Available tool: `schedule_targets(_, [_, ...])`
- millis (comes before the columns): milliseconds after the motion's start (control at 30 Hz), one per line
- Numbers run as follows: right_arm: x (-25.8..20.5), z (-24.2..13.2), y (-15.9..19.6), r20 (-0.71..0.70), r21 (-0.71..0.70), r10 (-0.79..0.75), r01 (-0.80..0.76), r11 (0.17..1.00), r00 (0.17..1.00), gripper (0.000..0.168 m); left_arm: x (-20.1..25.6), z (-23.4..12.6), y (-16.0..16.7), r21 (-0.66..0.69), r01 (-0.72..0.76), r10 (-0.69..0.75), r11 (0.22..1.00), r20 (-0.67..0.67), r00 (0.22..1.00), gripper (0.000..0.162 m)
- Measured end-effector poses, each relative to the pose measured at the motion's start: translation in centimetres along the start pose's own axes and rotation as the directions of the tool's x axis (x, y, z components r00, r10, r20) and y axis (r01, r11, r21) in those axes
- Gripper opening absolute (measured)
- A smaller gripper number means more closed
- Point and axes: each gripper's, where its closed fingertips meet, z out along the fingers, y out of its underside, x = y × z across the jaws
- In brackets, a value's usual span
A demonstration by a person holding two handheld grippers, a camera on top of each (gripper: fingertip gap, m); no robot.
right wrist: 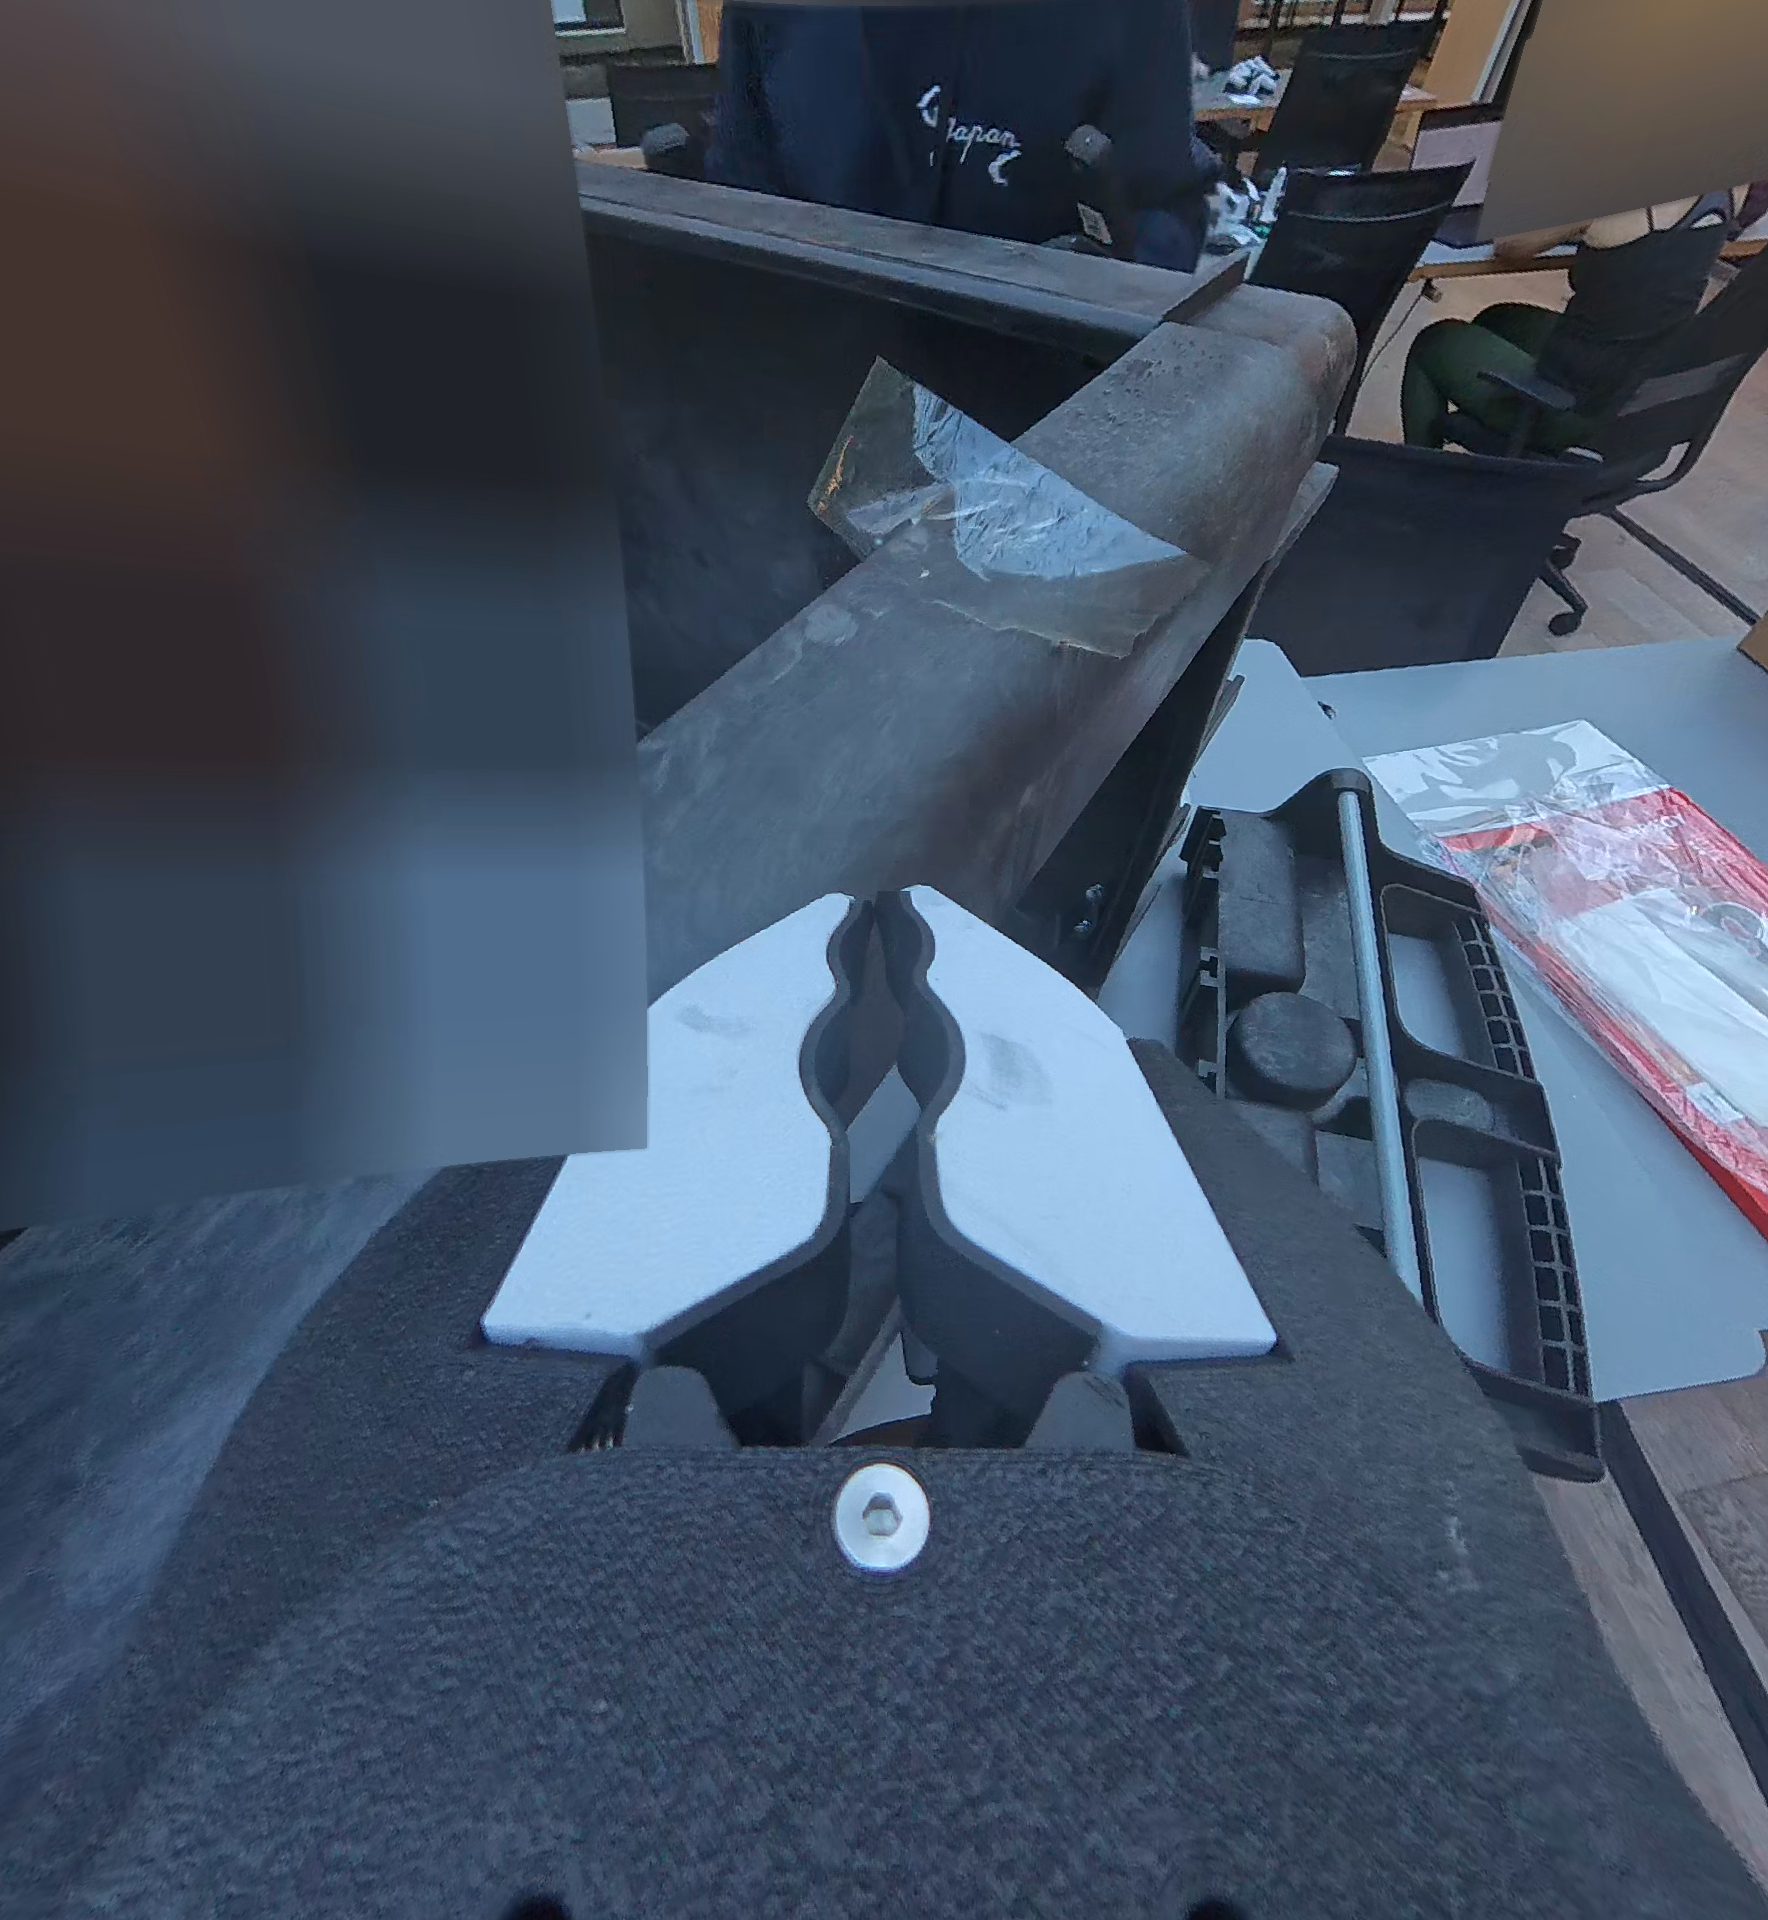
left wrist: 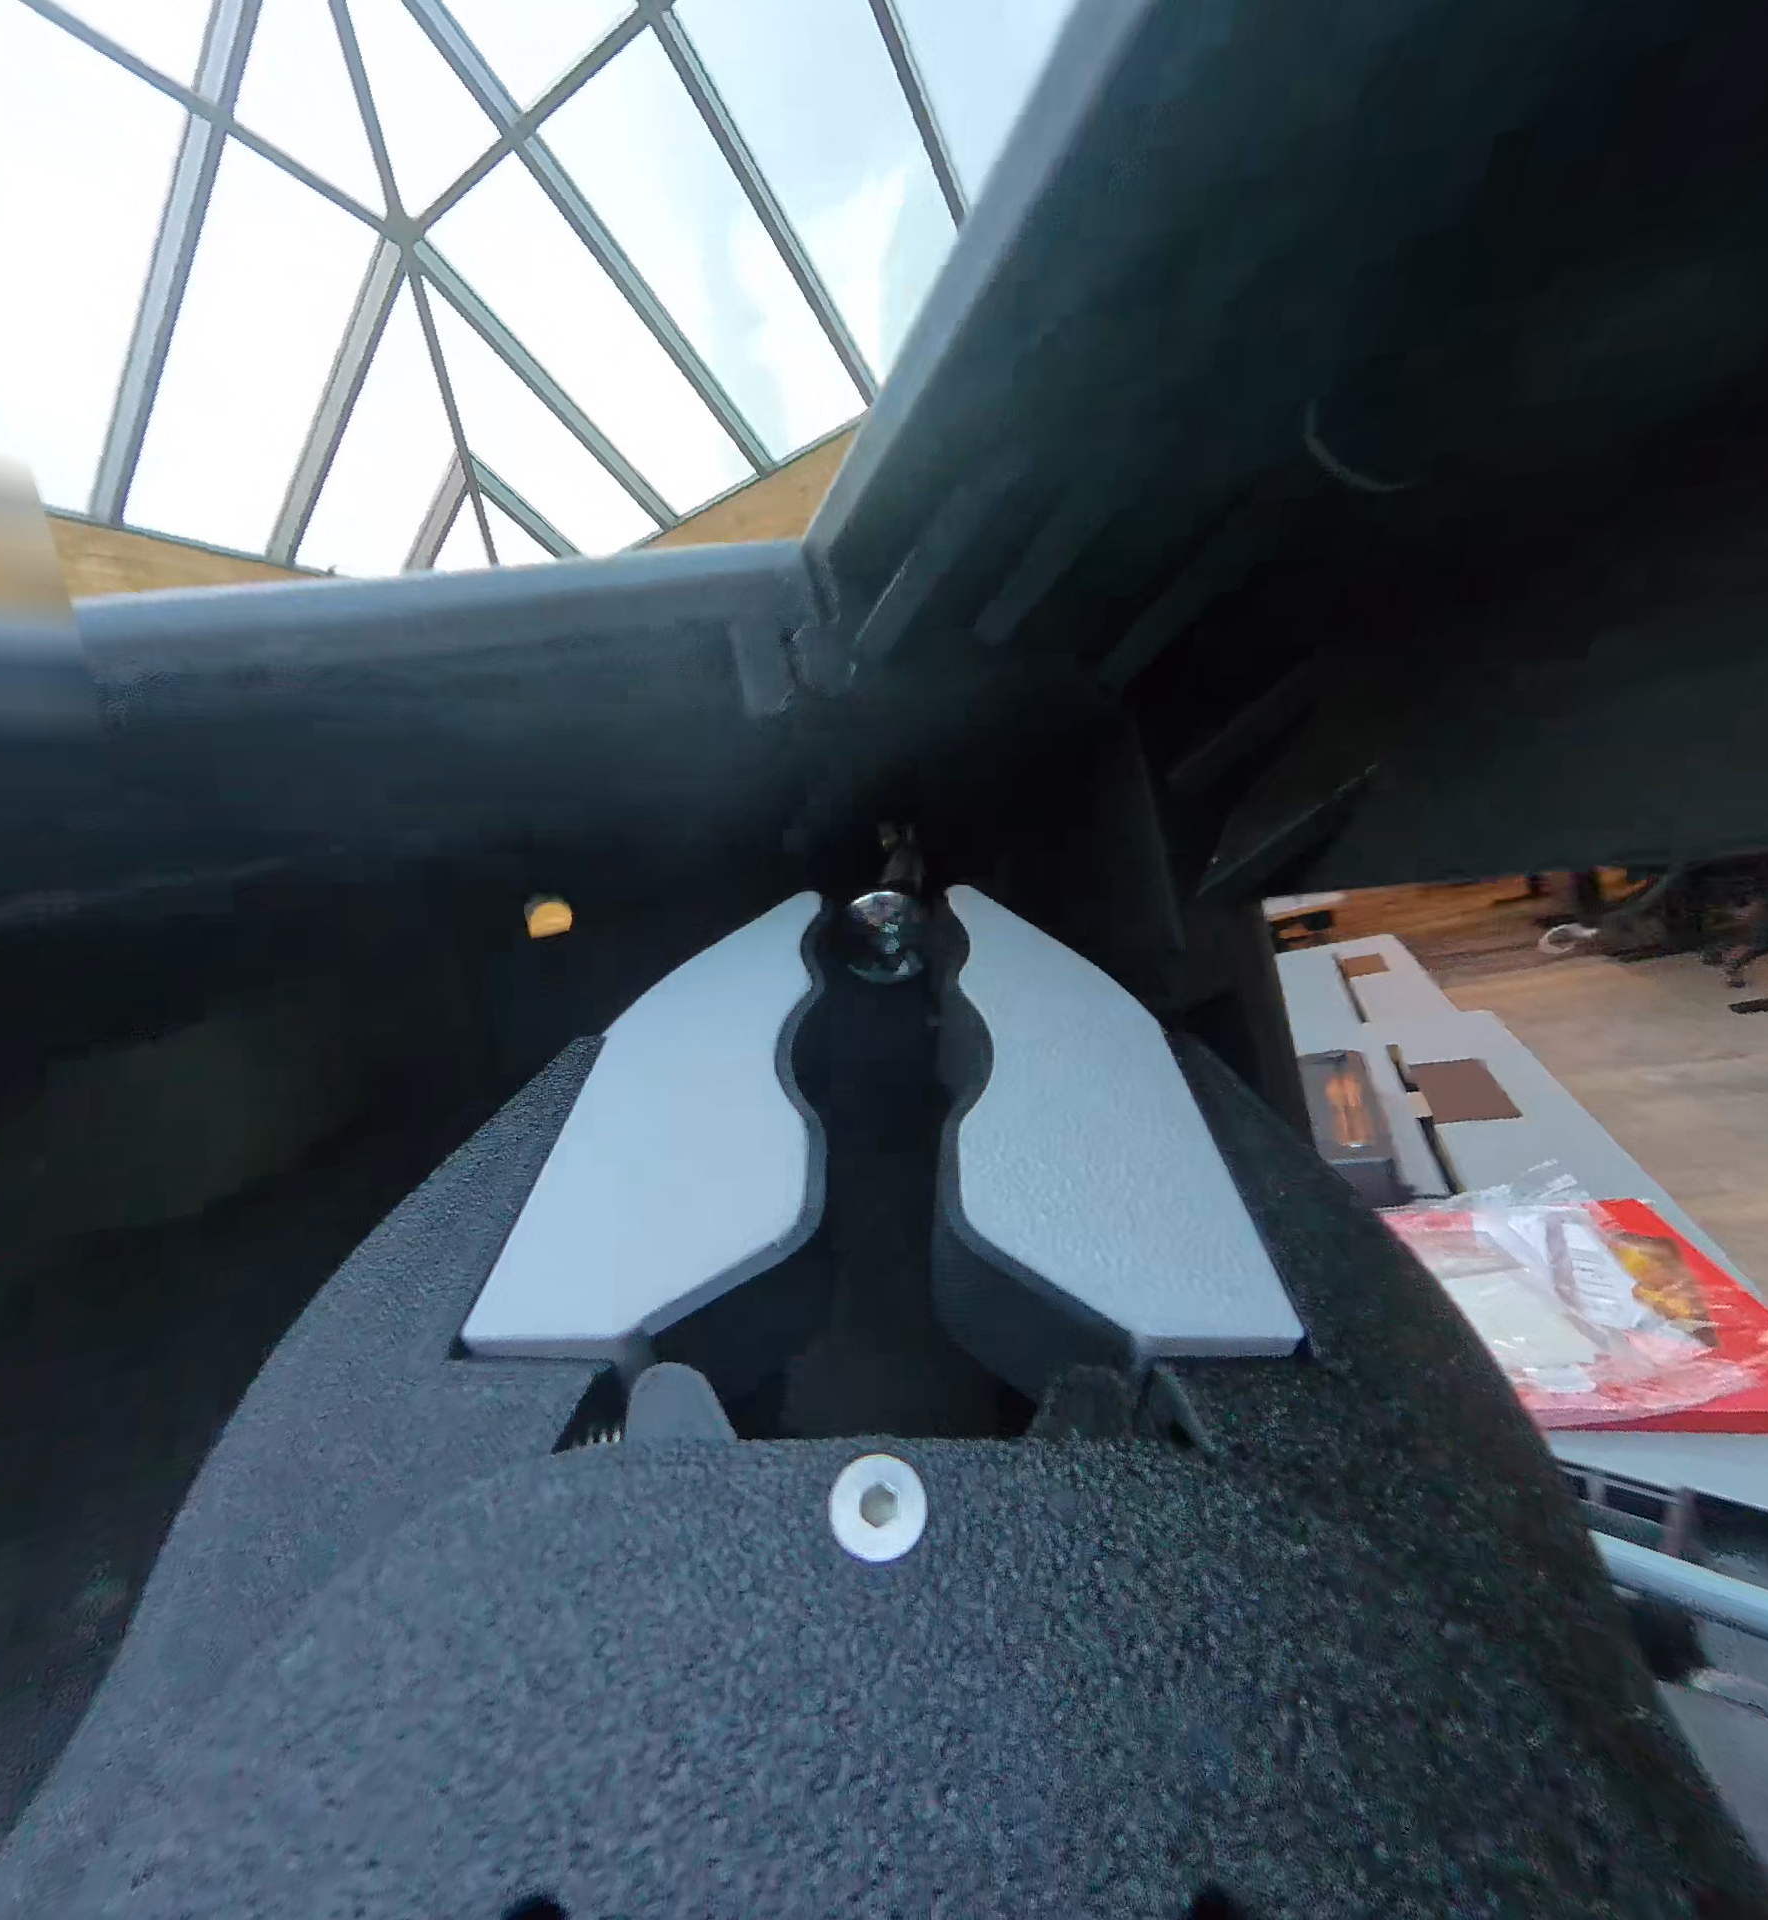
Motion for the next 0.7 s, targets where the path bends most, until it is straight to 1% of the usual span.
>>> schedule_targets(100, [0.4,-0.2,1.3,-0.012,0.011,0.038,-0.037,0.999,0.999,0.007,0.3,-3.7,0.9,-0.041,0.145,-0.146,0.989,-0.01,0.989,0.017])
schedule_targets(167, [0.9,-0.3,3.5,-0.023,0.015,0.078,-0.078,0.997,0.997,0.007,1.3,-7.4,1.7,-0.085,0.227,-0.229,0.97,-0.02,0.973,0.017])
schedule_targets(300, [1.8,-0.3,10.6,-0.052,-0.017,0.24,-0.241,0.97,0.969,0.009,4.2,-15.6,2.5,-0.192,0.342,-0.36,0.92,-0.065,0.931,0.016])
schedule_targets(367, [1.3,-0.2,14.0,-0.049,-0.036,0.324,-0.326,0.945,0.945,0.01,5.5,-19.3,2.2,-0.241,0.353,-0.385,0.904,-0.098,0.918,0.017])
schedule_targets(433, [0.3,0.1,16.7,-0.037,-0.058,0.378,-0.38,0.923,0.925,0.011,6.4,-22.4,2.0,-0.293,0.37,-0.418,0.882,-0.12,0.9,0.016])
schedule_targets(500, [-1.1,0.7,18.9,-0.02,-0.088,0.415,-0.415,0.905,0.909,0.011,6.7,-24.7,2.0,-0.338,0.388,-0.446,0.858,-0.114,0.888,0.016])
schedule_targets(600, [-3.2,1.7,21.1,0.019,-0.132,0.462,-0.456,0.88,0.887,0.012,6.7,-26.7,2.0,-0.384,0.408,-0.474,0.829,-0.093,0.876,0.016])
schedule_targets(633, [-3.9,2.0,21.7,0.033,-0.145,0.477,-0.468,0.872,0.878,0.013,6.6,-27.1,1.9,-0.39,0.44,-0.505,0.809,-0.079,0.859,0.016])
schedule_targets(700, [-5.5,2.6,23.2,0.064,-0.188,0.5,-0.481,0.856,0.864,0.013,6.2,-27.6,1.2,-0.387,0.556,-0.621,0.735,-0.057,0.782,0.017])
